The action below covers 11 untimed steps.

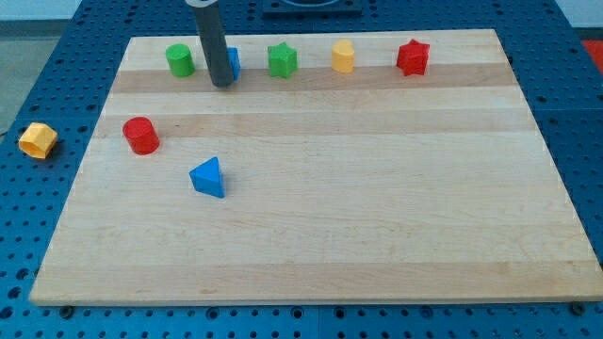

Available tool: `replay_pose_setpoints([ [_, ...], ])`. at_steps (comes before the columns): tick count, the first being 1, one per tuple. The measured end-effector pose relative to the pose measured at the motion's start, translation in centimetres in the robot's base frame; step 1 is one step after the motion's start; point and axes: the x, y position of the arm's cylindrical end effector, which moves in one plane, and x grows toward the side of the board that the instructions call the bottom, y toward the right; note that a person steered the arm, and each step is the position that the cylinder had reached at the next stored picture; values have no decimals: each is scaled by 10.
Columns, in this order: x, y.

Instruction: Move the red circle slightly to the left

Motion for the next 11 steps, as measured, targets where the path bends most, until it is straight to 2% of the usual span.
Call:
replay_pose_setpoints([
  [2,-4,18],
  [3,16,34],
  [4,54,122],
  [5,97,146],
  [6,152,106],
  [7,156,30],
  [8,125,-12],
  [9,125,-70],
  [11,125,-94],
])
